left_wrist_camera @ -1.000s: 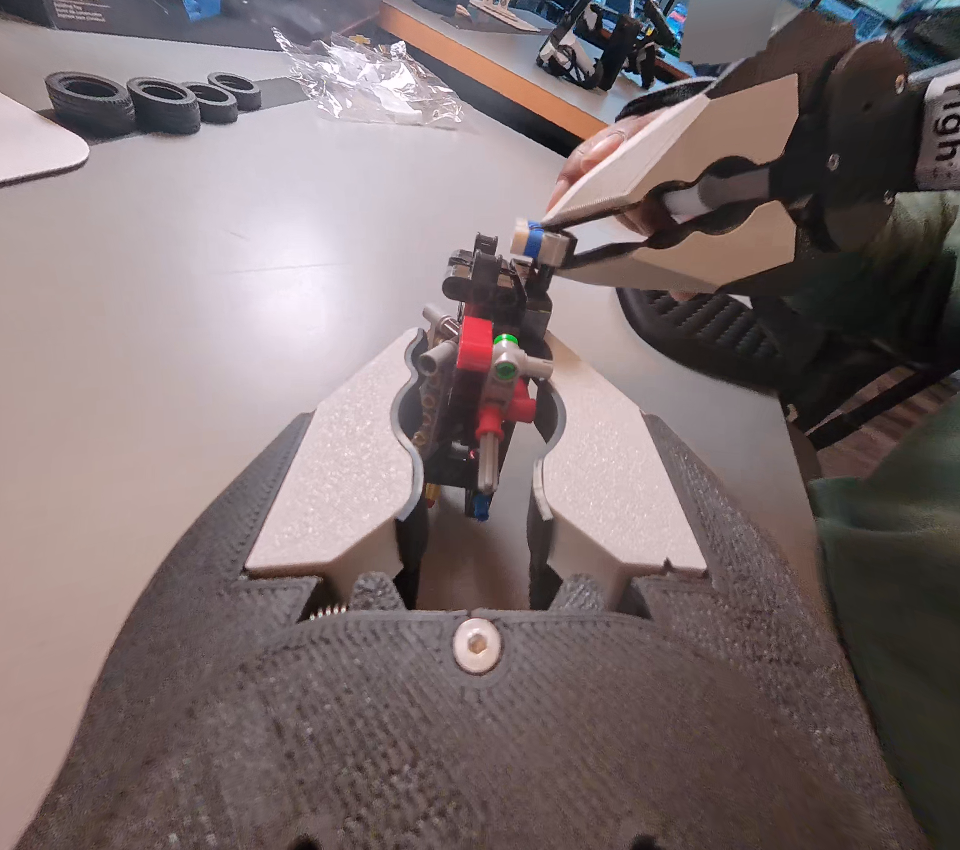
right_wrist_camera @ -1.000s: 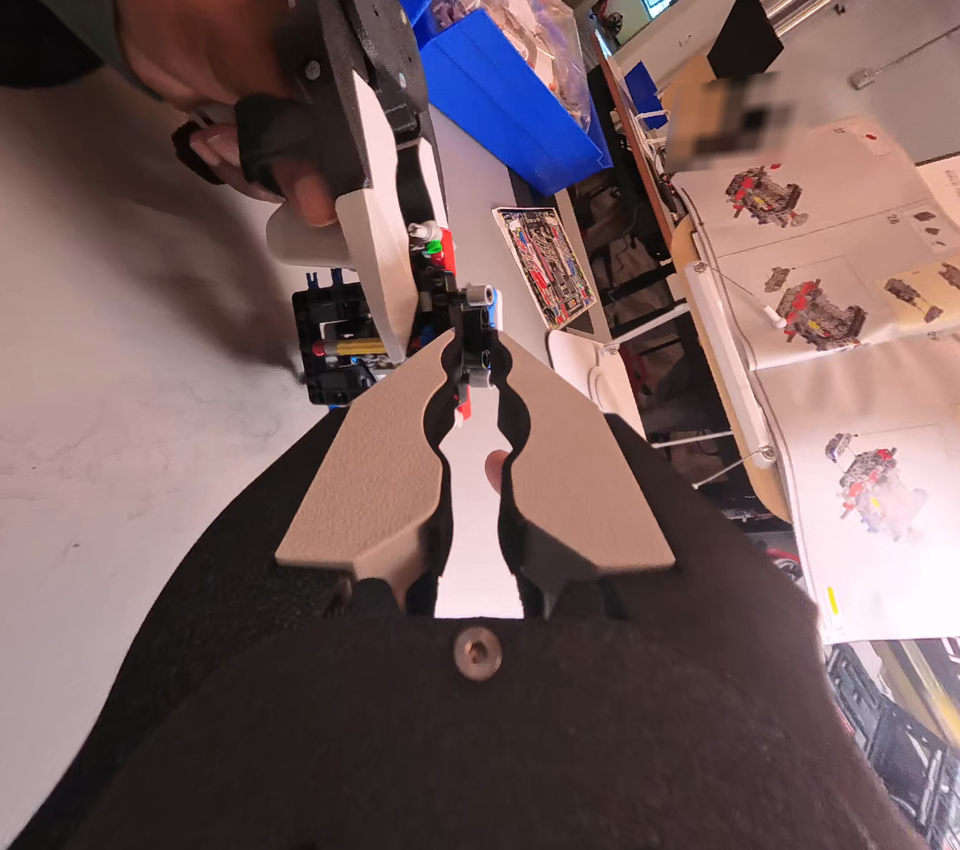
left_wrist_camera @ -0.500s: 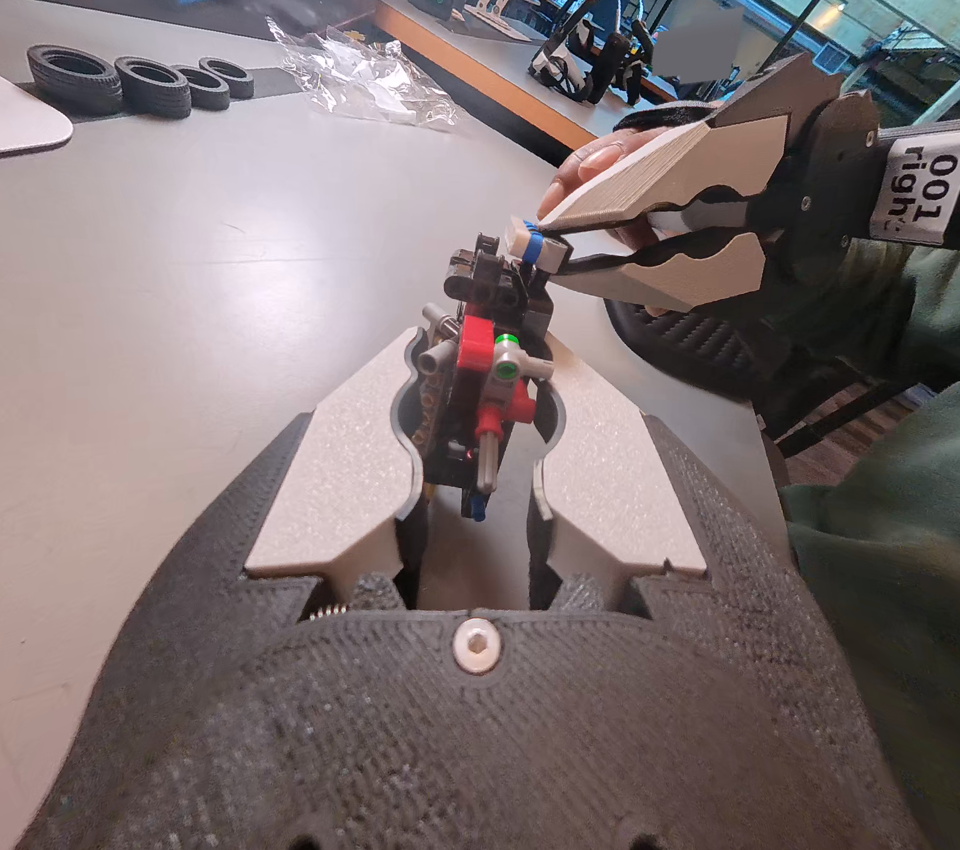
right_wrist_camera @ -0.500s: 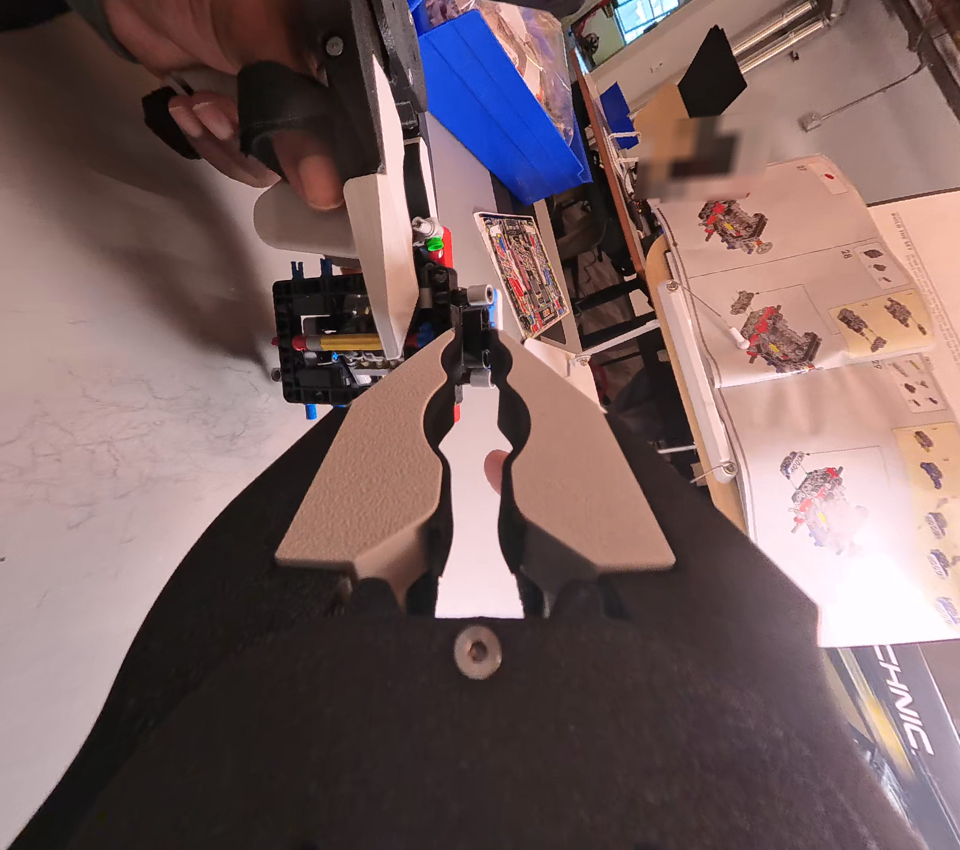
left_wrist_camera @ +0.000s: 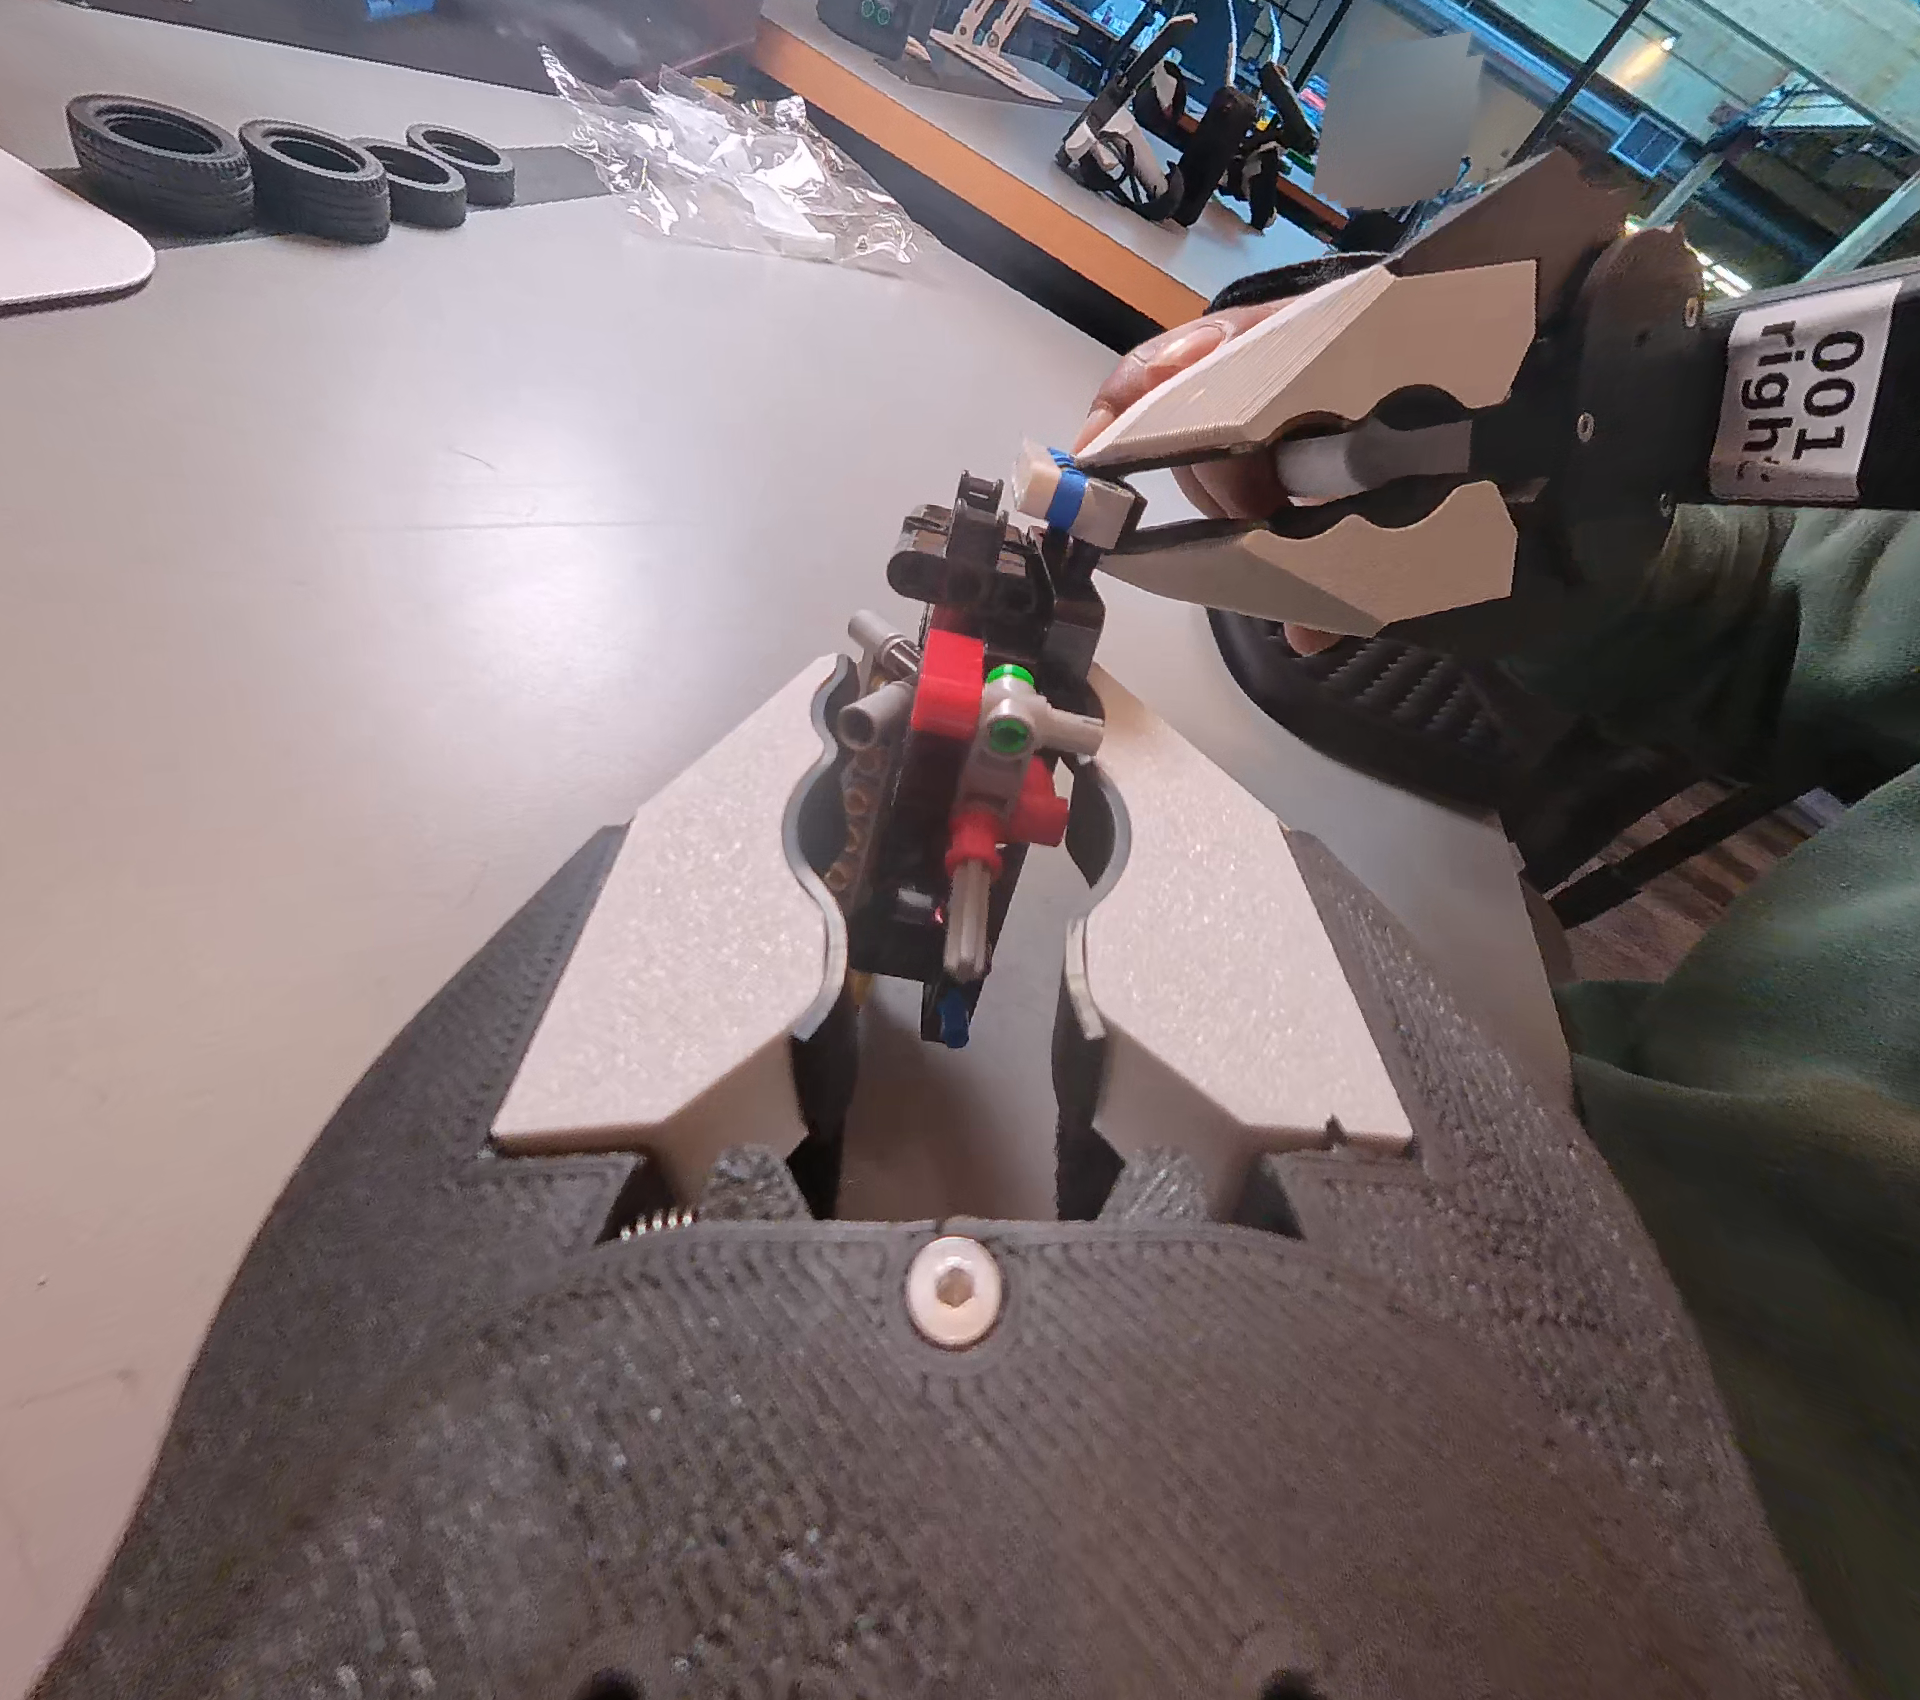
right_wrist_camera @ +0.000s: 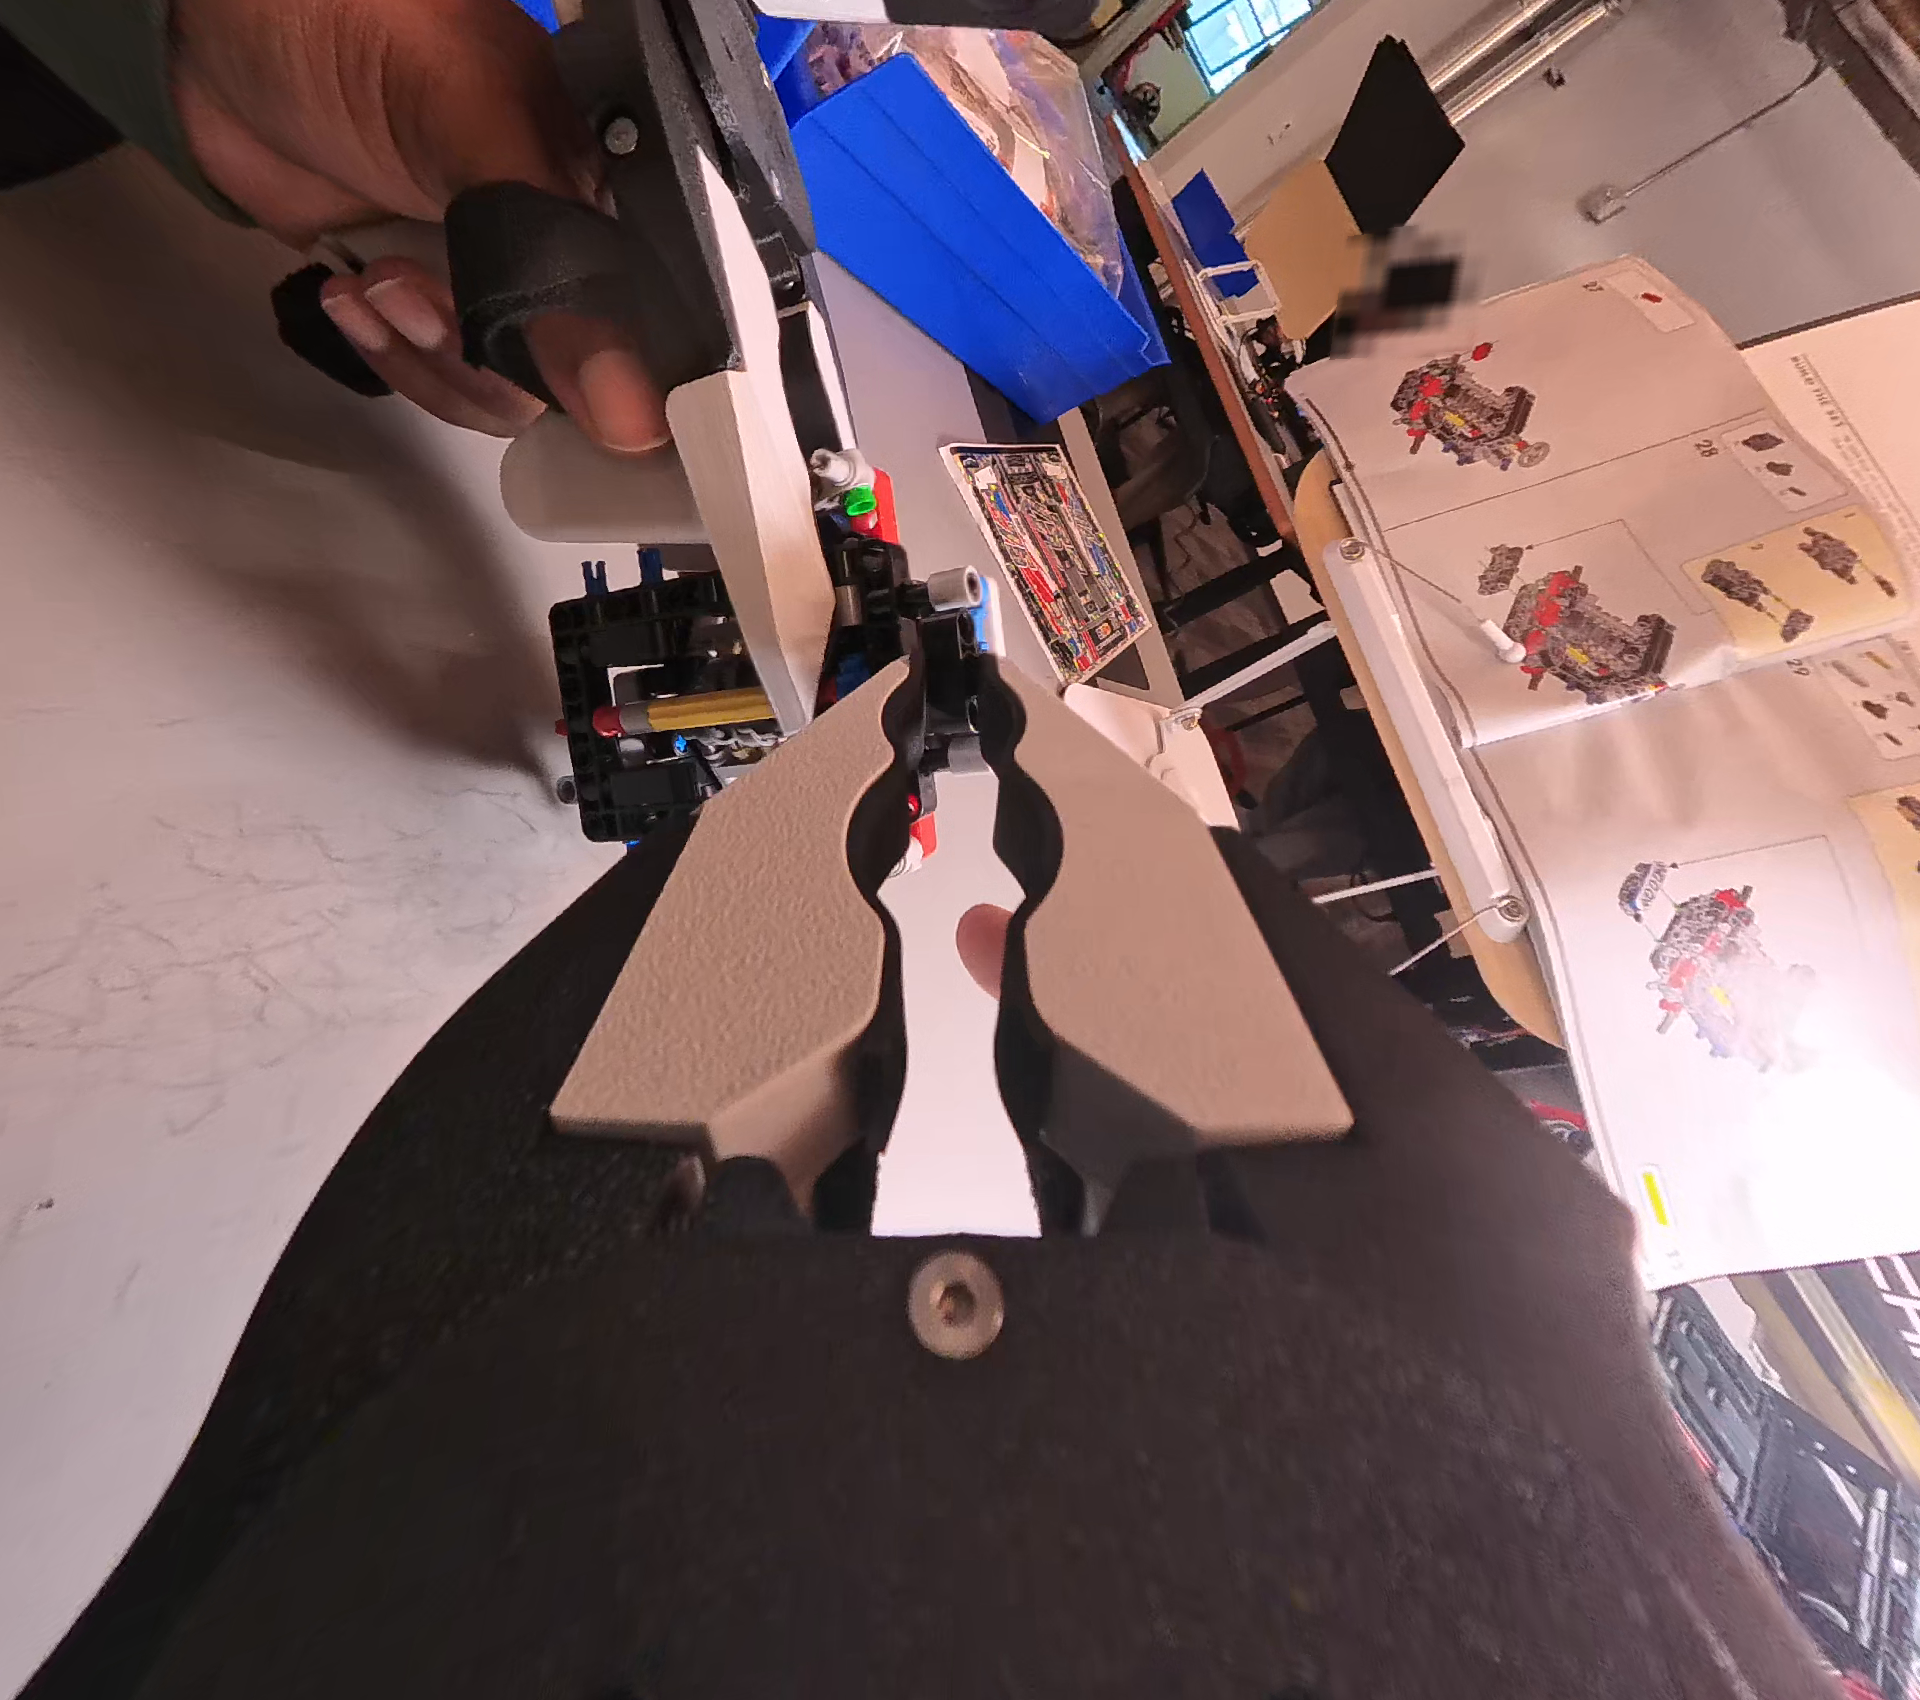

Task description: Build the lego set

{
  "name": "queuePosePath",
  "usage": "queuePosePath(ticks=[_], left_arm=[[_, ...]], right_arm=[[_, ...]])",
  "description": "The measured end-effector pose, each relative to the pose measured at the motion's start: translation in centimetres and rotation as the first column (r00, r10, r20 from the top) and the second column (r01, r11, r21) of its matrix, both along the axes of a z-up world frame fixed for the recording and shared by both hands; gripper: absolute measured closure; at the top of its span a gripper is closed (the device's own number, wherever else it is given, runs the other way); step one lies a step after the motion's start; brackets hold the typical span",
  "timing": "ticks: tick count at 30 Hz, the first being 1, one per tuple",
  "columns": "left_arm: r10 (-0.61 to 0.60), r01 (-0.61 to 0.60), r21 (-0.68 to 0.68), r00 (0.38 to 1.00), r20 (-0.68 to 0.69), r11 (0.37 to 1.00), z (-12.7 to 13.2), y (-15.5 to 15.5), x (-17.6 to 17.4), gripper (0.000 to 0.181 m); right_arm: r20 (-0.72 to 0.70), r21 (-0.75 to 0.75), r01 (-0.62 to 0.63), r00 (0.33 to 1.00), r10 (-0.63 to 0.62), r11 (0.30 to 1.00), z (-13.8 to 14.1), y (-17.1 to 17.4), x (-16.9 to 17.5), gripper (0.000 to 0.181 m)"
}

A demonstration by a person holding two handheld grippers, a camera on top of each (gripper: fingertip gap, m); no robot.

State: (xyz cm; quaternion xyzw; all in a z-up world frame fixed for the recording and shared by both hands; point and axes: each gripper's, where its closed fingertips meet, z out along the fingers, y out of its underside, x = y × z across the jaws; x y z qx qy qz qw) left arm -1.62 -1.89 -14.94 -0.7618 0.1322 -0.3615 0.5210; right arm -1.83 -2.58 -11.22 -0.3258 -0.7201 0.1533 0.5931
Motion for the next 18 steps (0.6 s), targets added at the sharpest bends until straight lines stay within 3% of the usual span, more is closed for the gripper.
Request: queuePosePath(ticks=[1,18], left_arm=[[0.002,-0.002,0.0,1.0,0.002,1.0,0.01,0.01,-0.02,0.144],[0.017,-0.017,0.003,1.0,0.014,1.0,0.03,0.14,-0.31,0.144]], right_arm=[[-0.008,0.004,0.004,1.0,-0.004,1.0,0.0,0.01,0.0,0.172],[-0.116,-0.094,0.028,0.993,-0.039,0.995,0.0,0.01,-0.3,0.172]])
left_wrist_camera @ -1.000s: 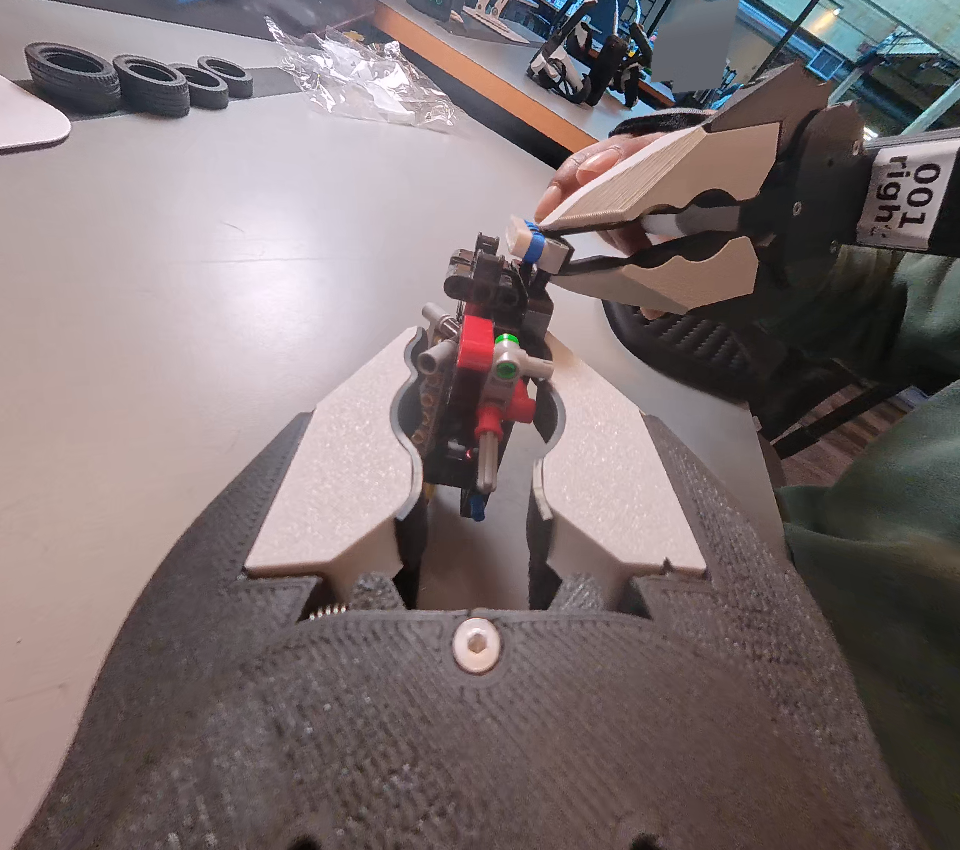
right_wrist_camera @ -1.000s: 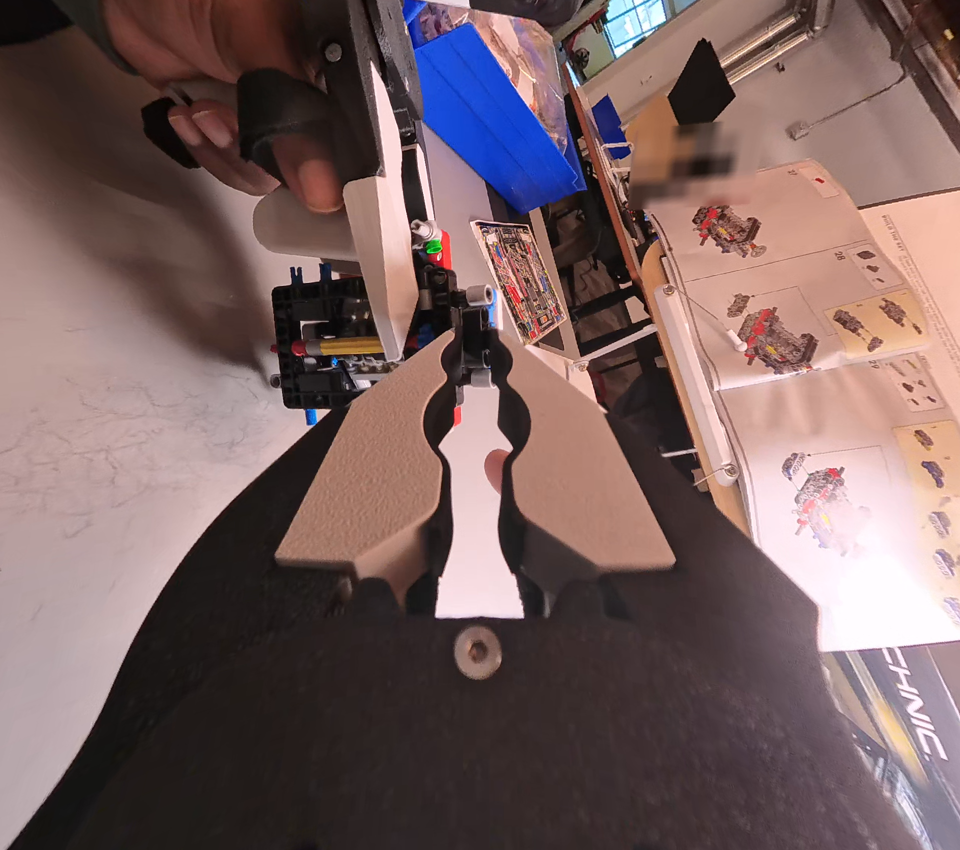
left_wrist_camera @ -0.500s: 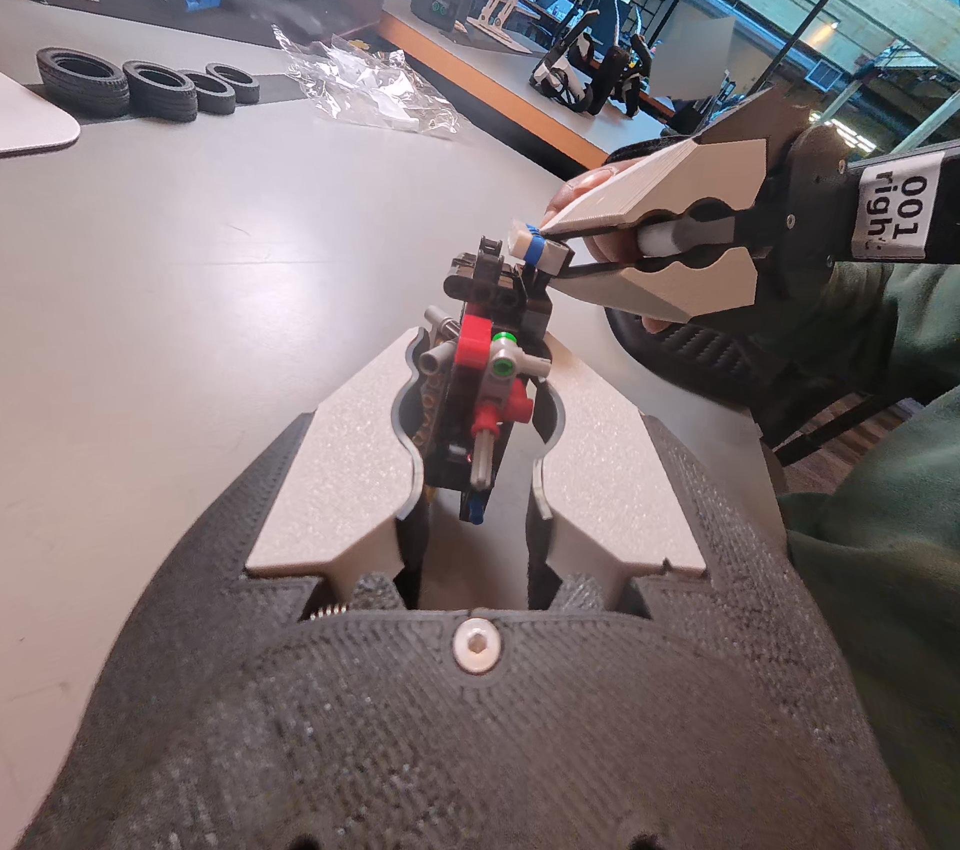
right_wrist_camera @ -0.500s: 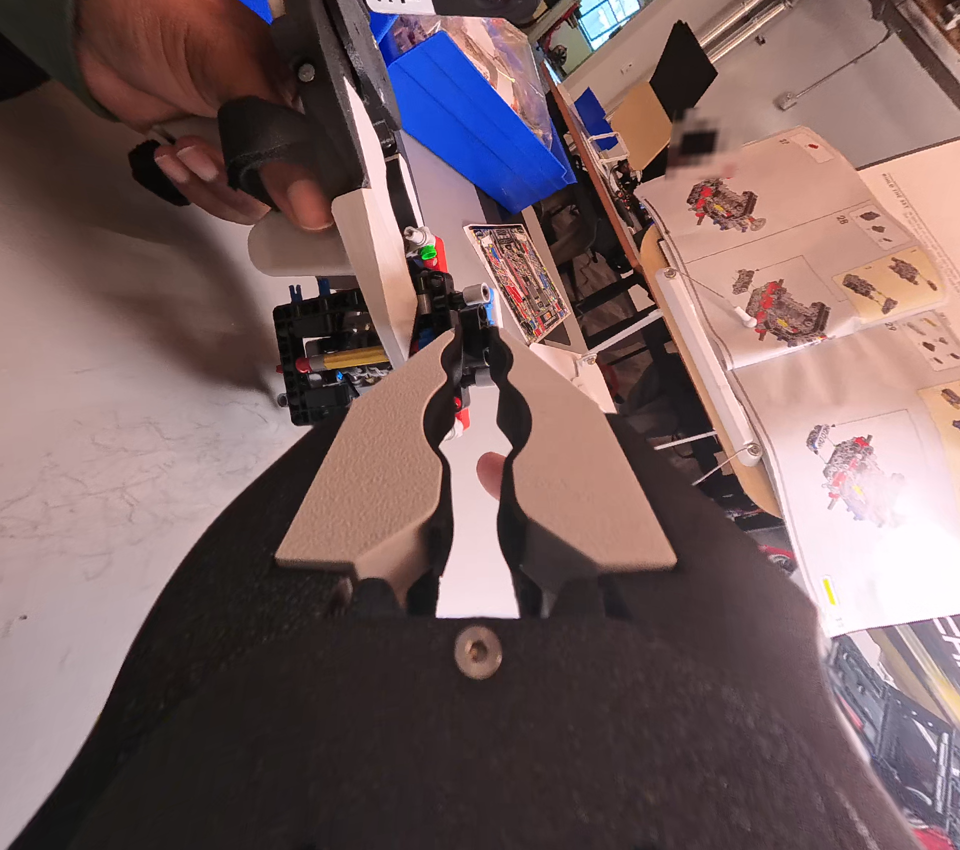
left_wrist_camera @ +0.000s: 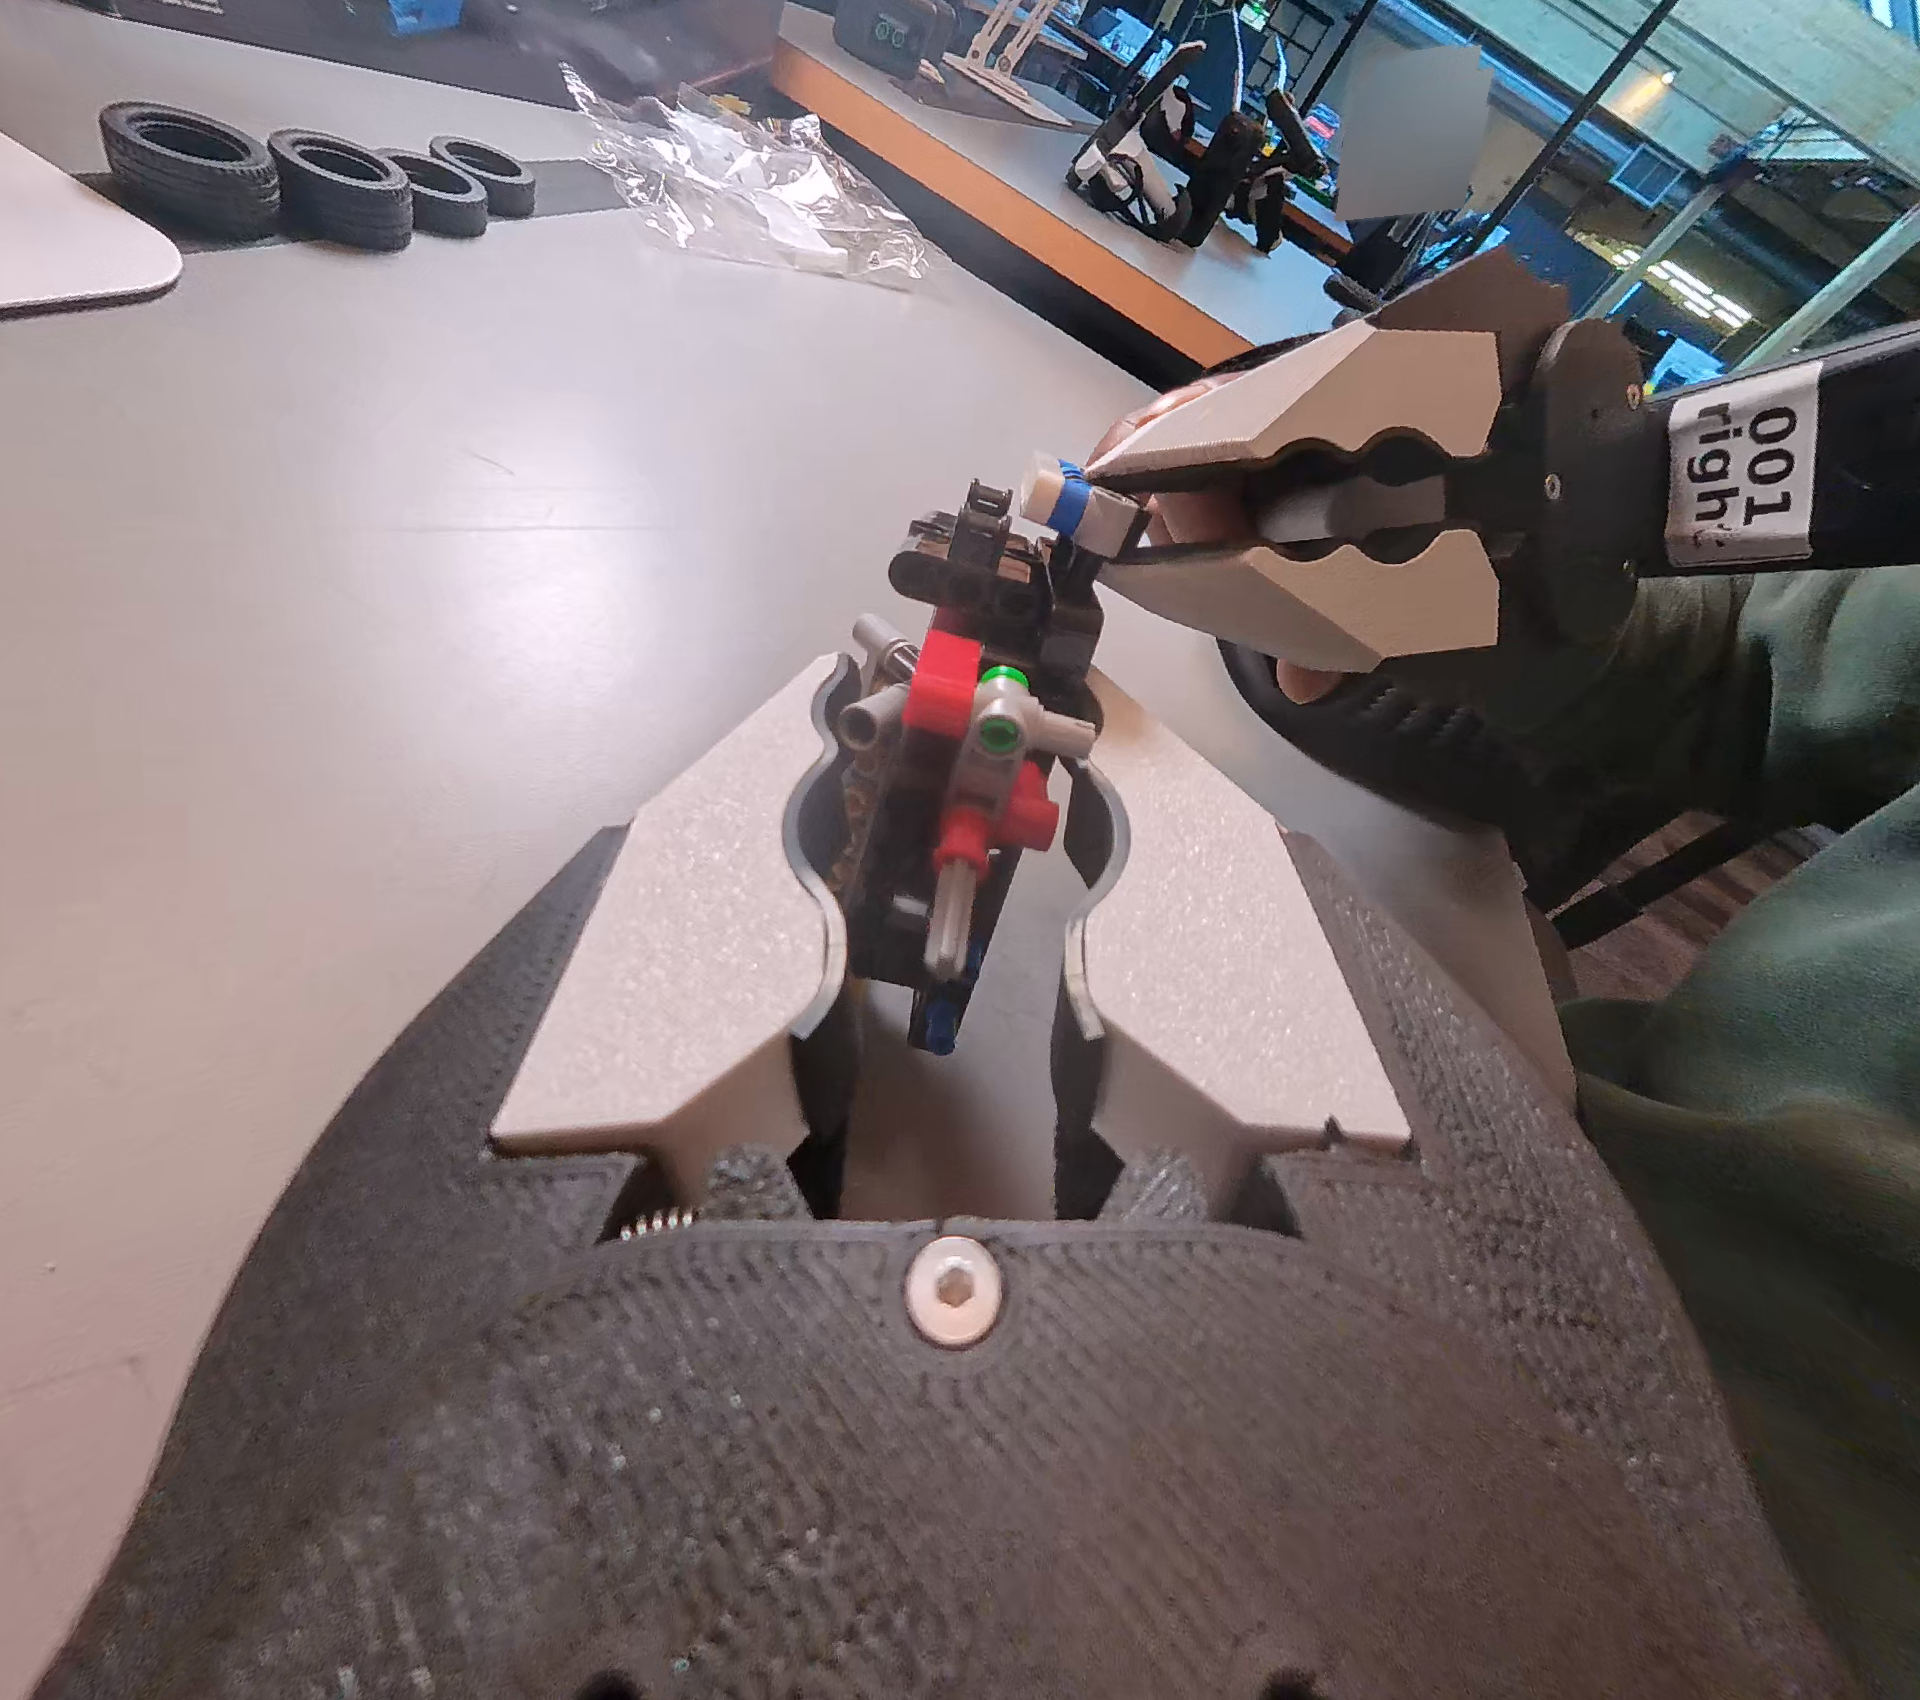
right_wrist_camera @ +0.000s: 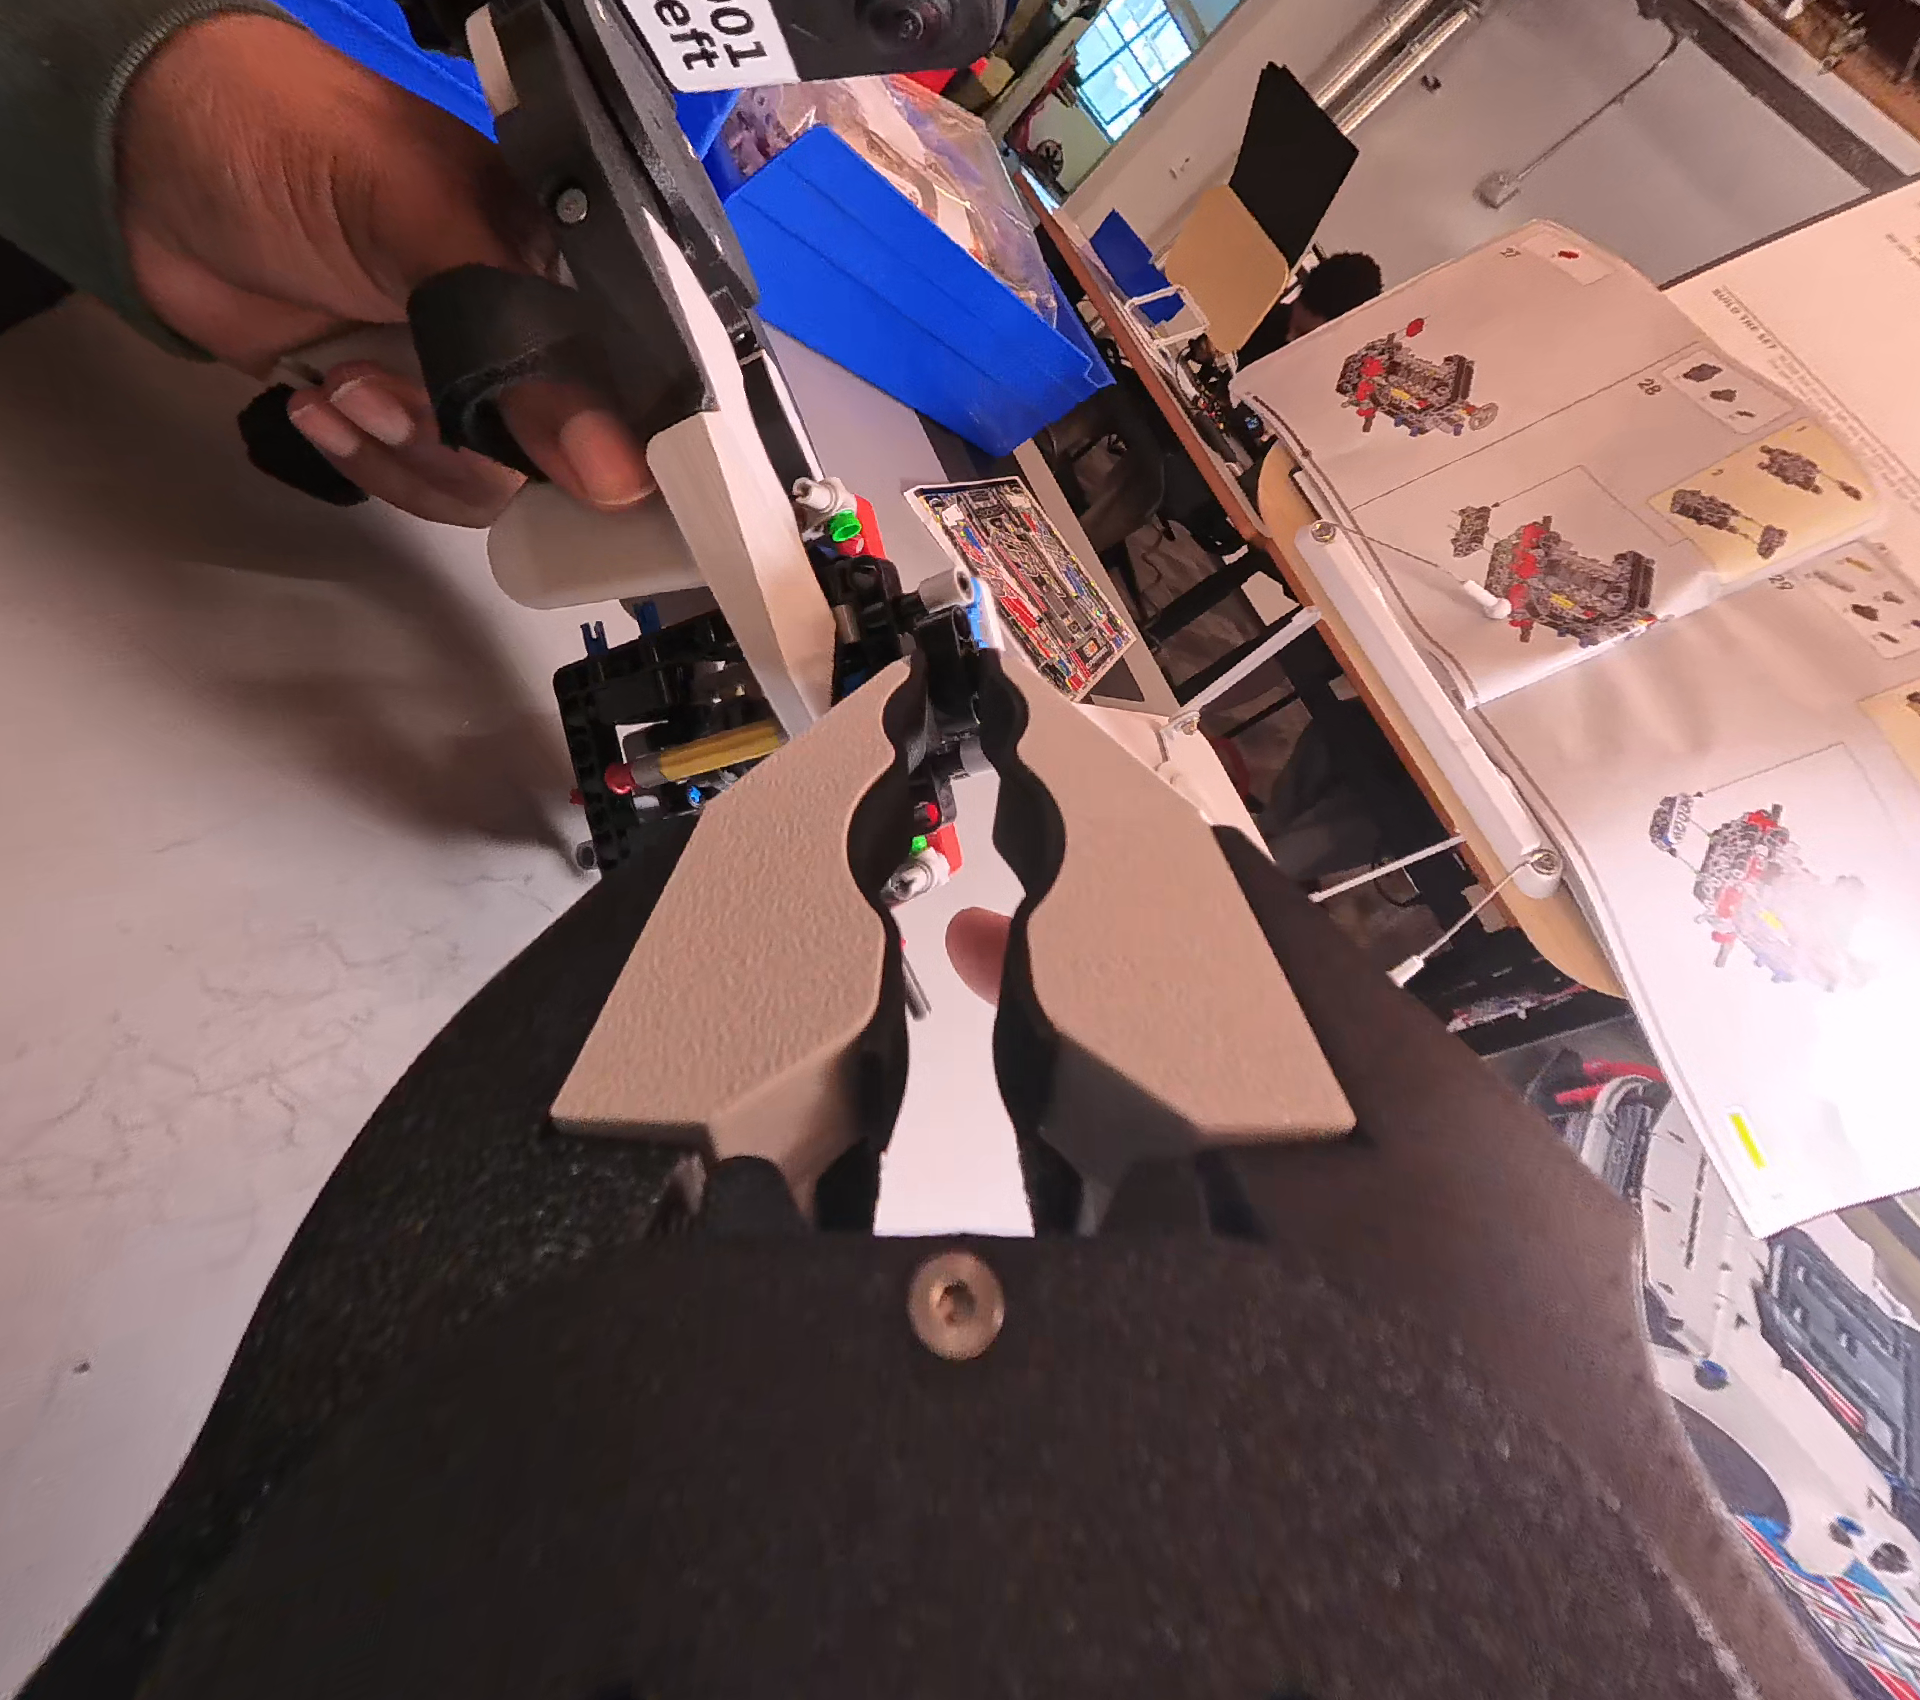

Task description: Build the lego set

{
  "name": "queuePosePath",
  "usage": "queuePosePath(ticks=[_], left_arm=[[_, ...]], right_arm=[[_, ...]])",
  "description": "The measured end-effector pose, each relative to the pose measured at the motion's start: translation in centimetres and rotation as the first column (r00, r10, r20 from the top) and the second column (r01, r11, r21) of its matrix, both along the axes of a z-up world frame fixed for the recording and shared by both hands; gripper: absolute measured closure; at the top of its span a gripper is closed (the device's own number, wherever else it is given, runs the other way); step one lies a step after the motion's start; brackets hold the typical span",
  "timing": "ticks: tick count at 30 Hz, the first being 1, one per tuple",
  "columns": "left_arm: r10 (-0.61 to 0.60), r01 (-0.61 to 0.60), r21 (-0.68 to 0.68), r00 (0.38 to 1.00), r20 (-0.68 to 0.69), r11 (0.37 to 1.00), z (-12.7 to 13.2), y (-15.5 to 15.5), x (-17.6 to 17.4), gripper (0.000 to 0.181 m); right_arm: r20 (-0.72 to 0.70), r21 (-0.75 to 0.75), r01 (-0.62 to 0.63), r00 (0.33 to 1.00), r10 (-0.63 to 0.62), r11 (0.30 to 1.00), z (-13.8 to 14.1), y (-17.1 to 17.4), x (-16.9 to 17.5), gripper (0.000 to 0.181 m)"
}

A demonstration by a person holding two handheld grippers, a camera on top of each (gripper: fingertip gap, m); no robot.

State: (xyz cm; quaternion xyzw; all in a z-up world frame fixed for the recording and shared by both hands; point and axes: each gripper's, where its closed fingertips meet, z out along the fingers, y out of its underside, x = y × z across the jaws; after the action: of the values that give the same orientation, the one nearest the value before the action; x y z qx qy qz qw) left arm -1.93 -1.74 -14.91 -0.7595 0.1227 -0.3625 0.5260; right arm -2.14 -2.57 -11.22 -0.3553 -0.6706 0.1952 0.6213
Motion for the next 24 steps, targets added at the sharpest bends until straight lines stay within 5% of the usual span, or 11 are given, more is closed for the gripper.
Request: queuePosePath(ticks=[12,24], left_arm=[[0.006,-0.006,0.001,1.0,-0.023,1.0,0.05,0.17,-0.03,0.145],[0.005,-0.003,0.021,0.998,-0.062,1.0,0.08,0.27,-0.05,0.144]], right_arm=[[0.013,0.083,0.009,1.0,-0.01,0.997,-0.15,-0.01,0.04,0.172],[0.024,0.008,0.018,1.0,-0.019,1.0,-0.05,0.09,0.06,0.173]])
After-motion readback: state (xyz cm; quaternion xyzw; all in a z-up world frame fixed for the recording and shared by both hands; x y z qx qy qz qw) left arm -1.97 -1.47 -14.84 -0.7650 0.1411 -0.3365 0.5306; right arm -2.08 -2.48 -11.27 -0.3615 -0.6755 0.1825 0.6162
